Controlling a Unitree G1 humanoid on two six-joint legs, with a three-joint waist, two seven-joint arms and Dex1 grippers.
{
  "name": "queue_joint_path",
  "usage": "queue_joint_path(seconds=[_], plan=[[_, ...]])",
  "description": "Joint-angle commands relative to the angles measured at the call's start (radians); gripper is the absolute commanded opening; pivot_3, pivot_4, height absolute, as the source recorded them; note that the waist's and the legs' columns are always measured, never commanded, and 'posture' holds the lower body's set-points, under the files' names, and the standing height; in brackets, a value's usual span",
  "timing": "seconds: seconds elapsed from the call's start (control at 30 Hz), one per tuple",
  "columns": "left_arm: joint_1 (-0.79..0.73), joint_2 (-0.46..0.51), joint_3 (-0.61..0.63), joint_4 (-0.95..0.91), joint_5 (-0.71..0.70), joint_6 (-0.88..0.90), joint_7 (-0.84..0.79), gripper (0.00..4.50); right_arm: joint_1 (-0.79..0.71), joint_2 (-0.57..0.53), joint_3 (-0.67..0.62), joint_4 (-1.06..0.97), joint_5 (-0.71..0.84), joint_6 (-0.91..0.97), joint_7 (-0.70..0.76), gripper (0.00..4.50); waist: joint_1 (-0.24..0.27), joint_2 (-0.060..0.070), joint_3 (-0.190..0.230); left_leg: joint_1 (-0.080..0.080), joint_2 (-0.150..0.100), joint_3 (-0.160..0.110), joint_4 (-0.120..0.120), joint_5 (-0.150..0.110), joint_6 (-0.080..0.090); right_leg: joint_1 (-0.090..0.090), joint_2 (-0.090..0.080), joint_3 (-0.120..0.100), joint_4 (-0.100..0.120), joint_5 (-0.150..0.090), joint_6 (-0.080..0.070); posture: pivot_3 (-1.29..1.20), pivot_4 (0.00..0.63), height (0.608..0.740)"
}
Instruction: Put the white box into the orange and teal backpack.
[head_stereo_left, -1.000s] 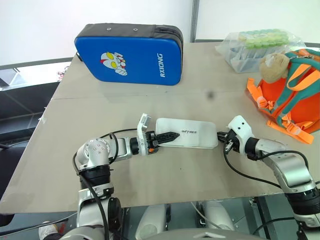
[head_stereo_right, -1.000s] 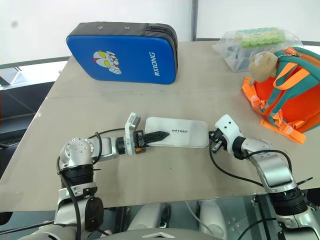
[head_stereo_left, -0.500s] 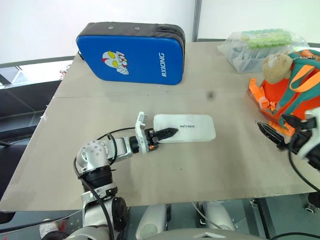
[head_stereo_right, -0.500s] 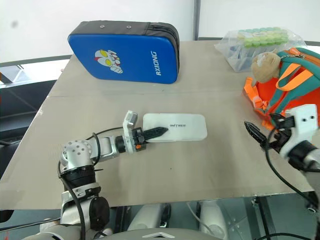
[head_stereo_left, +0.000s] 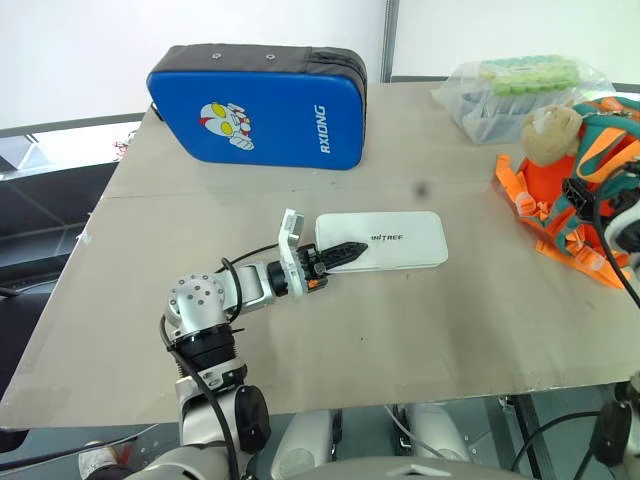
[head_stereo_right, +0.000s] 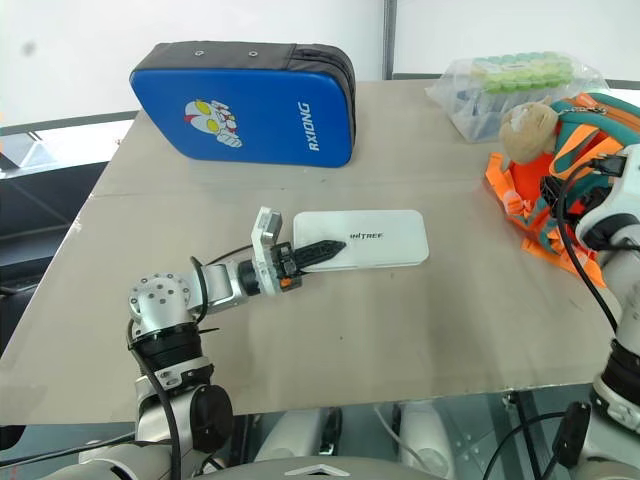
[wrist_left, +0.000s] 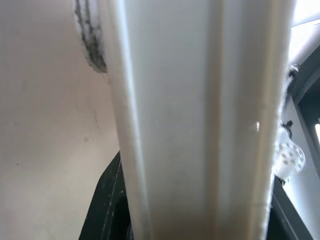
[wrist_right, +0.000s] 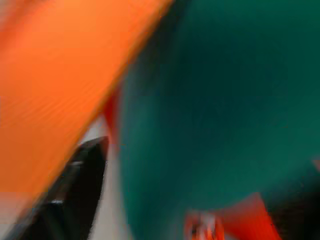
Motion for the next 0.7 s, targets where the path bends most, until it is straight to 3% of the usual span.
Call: queue_joint_path(seconds=[0.03,0.07,0.1,0.2,0.23,0.37,0.47,0.7], plan=[[0.008,-0.012,0.029,-0.081,-0.059,-0.037,0.016,1.15,-0.055,-0.043,0.051,0.084,-0.054,-0.159,0.067,2.28,-0.001,0.000,0.000,-0.001,0.000,0.000,0.000,0.000,0.000,-0.001,0.000,0.000,0.000,0.000,0.000,0.00,0.150,0.740],[0.014,-0.018,0.038,-0.092,-0.065,-0.043,0.025,1.15,-0.064,-0.054,0.072,0.108,-0.071,-0.196,0.090,2.17,-0.002,0.000,0.000,-0.001,0.000,-0.001,0.000,0.000,0.000,-0.001,0.000,0.000,0.000,0.000,0.000,0.00,0.150,0.740],[0.020,-0.025,0.047,-0.105,-0.074,-0.056,0.037,1.15,-0.076,-0.064,0.095,0.133,-0.082,-0.237,0.123,1.52,-0.003,0.000,0.000,-0.001,0.000,0.000,0.000,0.000,0.000,-0.001,0.000,0.000,0.000,0.000,0.000,0.00,0.150,0.740],[0.028,-0.044,0.076,-0.128,-0.102,-0.105,0.070,1.15,-0.121,-0.076,0.133,0.192,-0.082,-0.320,0.206,0.19,-0.008,0.000,0.000,-0.002,0.000,0.000,0.000,0.000,0.000,-0.002,0.000,0.001,0.000,0.000,0.000,0.00,0.150,0.740],[0.025,-0.051,0.096,-0.131,-0.117,-0.137,0.081,1.15,-0.149,-0.079,0.150,0.209,-0.070,-0.350,0.259,0.05,-0.010,0.000,0.000,-0.002,0.000,0.000,0.000,0.000,0.000,-0.002,0.000,0.001,0.000,0.000,0.000,0.00,0.150,0.740],[0.000,-0.053,0.144,-0.135,-0.195,-0.233,0.110,1.15,-0.265,-0.087,0.179,0.225,0.041,-0.366,0.482,0.05,-0.018,0.001,0.001,0.000,0.002,0.002,0.000,0.000,0.000,-0.002,0.001,0.001,0.001,0.000,0.000,0.00,0.150,0.740],[-0.028,-0.037,0.145,-0.147,-0.239,-0.303,0.138,1.15,-0.332,-0.103,0.157,0.188,0.193,-0.270,0.630,0.05,-0.013,0.002,0.002,-0.001,0.003,0.001,0.000,0.000,-0.001,-0.003,0.002,0.000,0.001,0.000,0.000,0.00,0.150,0.740],[-0.025,0.081,0.098,-0.238,-0.147,-0.568,0.063,1.15,-0.319,-0.215,0.150,-0.015,0.522,0.022,0.811,0.05,-0.008,0.002,0.002,-0.016,0.004,-0.001,0.000,0.000,-0.001,-0.015,-0.002,-0.001,-0.001,0.000,0.000,0.00,0.150,0.740]])
